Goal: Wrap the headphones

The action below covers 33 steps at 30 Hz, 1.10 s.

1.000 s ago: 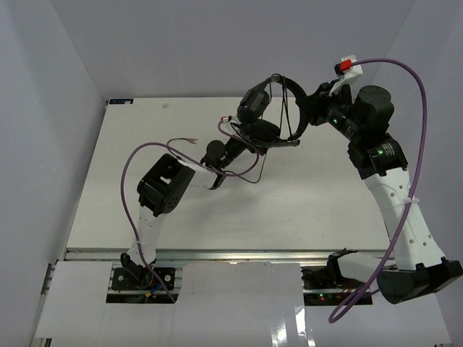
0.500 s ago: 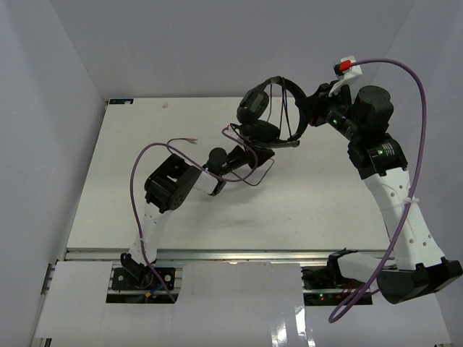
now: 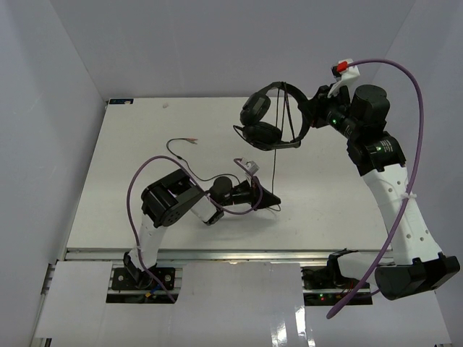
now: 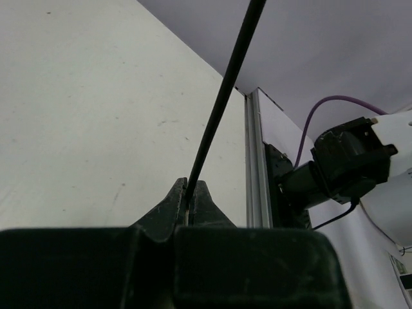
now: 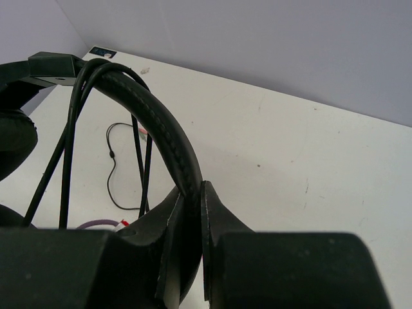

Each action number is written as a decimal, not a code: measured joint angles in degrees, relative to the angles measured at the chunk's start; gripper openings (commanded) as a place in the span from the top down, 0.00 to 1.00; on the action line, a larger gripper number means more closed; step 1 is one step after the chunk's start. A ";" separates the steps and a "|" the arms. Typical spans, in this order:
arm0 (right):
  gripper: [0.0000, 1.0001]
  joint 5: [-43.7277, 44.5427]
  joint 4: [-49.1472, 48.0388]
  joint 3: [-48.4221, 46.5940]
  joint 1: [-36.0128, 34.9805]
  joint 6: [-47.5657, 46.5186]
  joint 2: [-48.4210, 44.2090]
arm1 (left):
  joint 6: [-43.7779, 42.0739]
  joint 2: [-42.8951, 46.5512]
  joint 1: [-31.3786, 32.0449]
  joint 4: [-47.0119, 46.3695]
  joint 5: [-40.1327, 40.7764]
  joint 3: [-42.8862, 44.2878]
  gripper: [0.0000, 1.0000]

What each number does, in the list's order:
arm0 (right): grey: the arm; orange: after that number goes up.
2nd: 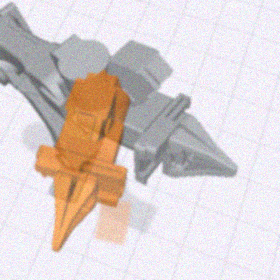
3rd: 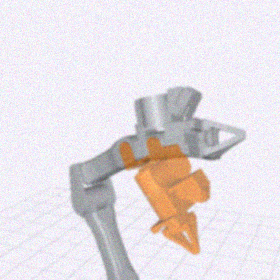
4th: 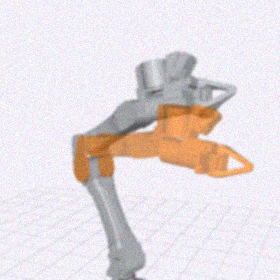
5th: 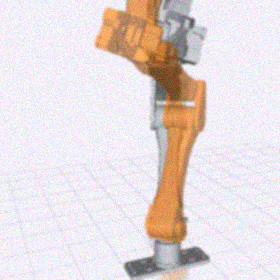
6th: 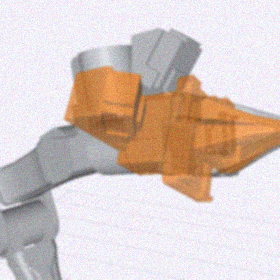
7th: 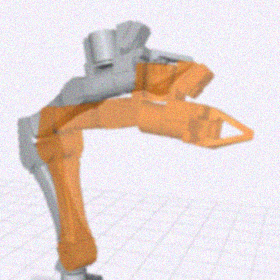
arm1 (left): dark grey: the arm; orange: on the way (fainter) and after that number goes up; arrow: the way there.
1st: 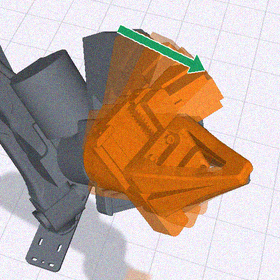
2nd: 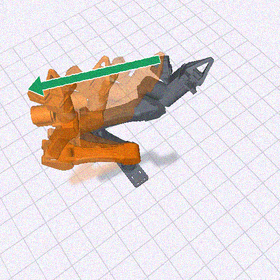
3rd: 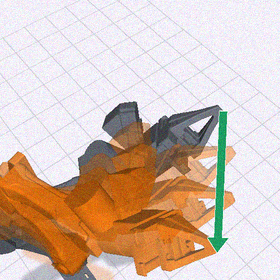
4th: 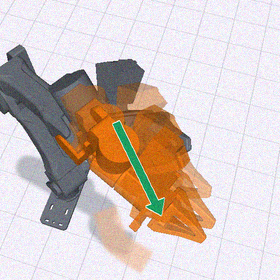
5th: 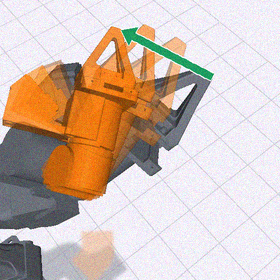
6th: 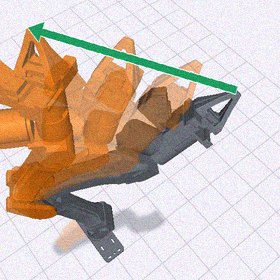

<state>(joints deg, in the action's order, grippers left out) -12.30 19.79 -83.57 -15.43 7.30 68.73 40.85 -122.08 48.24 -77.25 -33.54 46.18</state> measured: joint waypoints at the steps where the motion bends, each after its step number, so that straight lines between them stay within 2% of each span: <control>1: 0.92 0.08 -0.15 0.00 0.02 -0.01 0.00 | 0.38 0.69 0.77 -0.04 -0.04 -0.29 1.00; 9: 0.92 0.97 0.06 0.12 0.09 -0.94 -0.04 | 2.73 3.90 6.24 -0.60 0.67 -1.73 1.00; 13: 0.92 4.71 -0.65 0.68 0.11 -1.80 -0.48 | 1.96 11.10 9.03 0.80 2.18 -4.43 1.00; 18: 0.92 10.67 -3.37 1.66 0.38 -1.93 -0.87 | -1.46 21.28 13.28 1.93 3.35 -3.23 1.00; 25: 0.92 18.40 -7.51 7.32 0.17 -4.80 -1.85 | -5.63 30.19 16.78 14.09 5.33 3.89 1.00; 33: 0.92 26.59 -11.27 13.74 -2.12 -11.38 -2.74 | -7.62 31.02 16.82 31.49 6.12 13.45 1.00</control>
<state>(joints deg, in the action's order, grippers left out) 14.30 8.51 -69.83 -17.55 -4.09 65.99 33.23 -91.06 65.06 -45.77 -27.43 59.63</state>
